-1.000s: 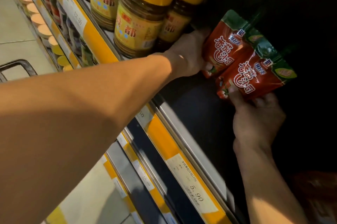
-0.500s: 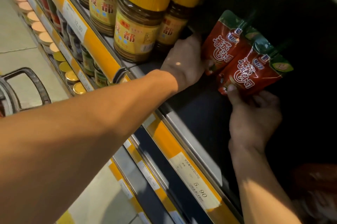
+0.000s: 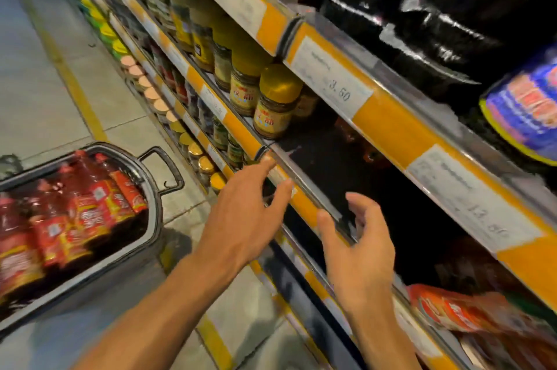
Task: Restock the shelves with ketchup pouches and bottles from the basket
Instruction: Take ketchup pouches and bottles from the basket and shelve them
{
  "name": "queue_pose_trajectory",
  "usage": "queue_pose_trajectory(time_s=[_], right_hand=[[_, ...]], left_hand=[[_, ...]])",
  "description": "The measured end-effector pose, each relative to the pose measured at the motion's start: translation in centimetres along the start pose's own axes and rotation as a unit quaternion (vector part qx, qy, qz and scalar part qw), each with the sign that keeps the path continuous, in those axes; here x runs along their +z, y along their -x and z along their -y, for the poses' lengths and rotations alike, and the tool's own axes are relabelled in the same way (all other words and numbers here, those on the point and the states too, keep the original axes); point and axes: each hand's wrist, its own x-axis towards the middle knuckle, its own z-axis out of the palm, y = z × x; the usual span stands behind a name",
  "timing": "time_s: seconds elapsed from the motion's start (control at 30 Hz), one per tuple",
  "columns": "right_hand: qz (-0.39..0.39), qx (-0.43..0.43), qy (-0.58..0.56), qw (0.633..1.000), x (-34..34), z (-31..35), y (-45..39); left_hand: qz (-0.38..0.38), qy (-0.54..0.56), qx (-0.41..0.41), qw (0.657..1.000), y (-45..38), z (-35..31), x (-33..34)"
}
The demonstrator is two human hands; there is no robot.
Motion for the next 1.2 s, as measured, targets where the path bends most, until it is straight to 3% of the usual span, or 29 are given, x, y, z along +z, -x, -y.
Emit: queue_pose_trajectory(time_s=[0.17,0.4,0.53,0.97,1.1,1.2], right_hand=[[0.121,0.002,0.042,0.992,-3.1,4.1,6.5],[0.201,0.032,0.089,0.975,-11.8,10.8,13.4],[0.207,0.039,0.095,0.973,-16.8,12.1,16.5],[0.051,0.158,0.0,0.986,-33.8,3.7,29.9],[-0.032,0.253,-0.02,0.967,-39.5,0.0,37.6],[-0.128,0.306,-0.043,0.942,-43.2,-2.5,44.5]], left_hand=[[0.032,-0.087,-0.039,0.995,7.1,-1.1,-7.4],[0.093,-0.117,-0.083,0.985,15.6,-6.7,-15.1],[0.123,-0.104,-0.079,0.984,19.3,-10.6,-16.4],[0.225,0.022,0.027,0.974,30.5,-20.6,-11.4],[0.288,0.046,0.088,0.952,35.9,-24.6,-6.5],[0.374,0.056,0.121,0.918,40.8,-27.5,-2.7]])
